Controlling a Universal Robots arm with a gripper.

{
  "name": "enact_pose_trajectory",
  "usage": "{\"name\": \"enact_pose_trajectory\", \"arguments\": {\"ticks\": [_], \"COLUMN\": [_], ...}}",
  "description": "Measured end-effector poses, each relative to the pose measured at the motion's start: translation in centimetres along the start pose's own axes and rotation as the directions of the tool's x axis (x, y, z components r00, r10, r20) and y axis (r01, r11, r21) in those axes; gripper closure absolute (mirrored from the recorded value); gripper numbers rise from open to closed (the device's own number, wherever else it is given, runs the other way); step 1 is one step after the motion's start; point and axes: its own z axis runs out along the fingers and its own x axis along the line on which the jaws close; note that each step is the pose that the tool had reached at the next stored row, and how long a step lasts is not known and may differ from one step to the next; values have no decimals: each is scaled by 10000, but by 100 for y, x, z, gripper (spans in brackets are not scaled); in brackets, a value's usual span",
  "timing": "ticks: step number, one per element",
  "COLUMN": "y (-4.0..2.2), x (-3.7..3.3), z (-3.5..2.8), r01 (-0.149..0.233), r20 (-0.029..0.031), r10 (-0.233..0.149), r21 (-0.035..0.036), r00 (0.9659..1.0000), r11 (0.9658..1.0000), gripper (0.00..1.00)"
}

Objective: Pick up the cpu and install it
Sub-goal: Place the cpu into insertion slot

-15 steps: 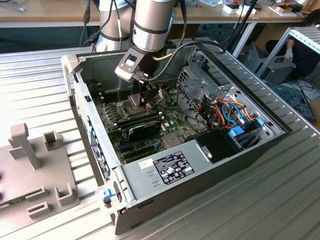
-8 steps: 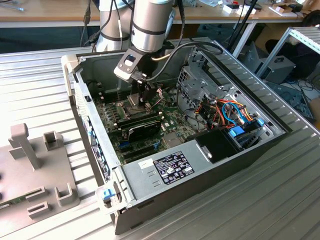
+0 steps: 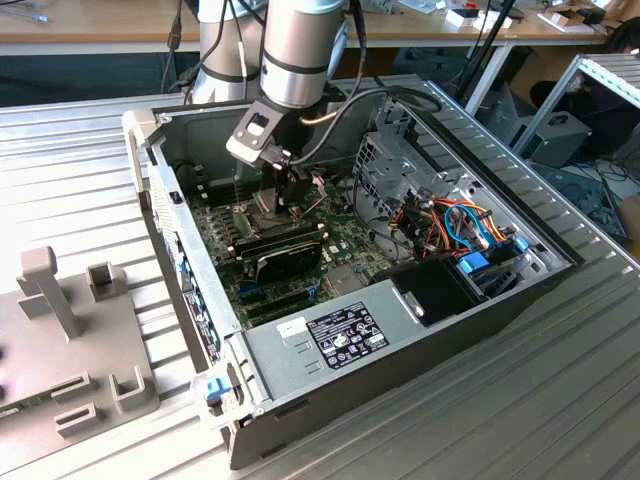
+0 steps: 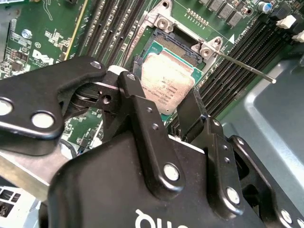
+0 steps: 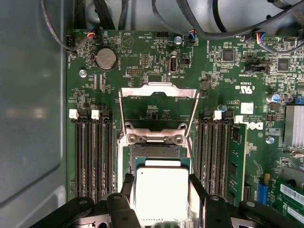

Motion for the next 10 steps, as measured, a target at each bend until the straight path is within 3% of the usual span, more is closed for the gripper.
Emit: {"name": "enact_pose_trajectory", "arguments": {"ticks": [4,10], "y": [1,2], "x": [9,18], "z": [23,108], "r01": [0,0], "r20": [-1,-1], "r10": [0,0], "r21": [0,0], "r00": [10000,10000], "r11": [10000,10000], "gripper": [45,45]}}
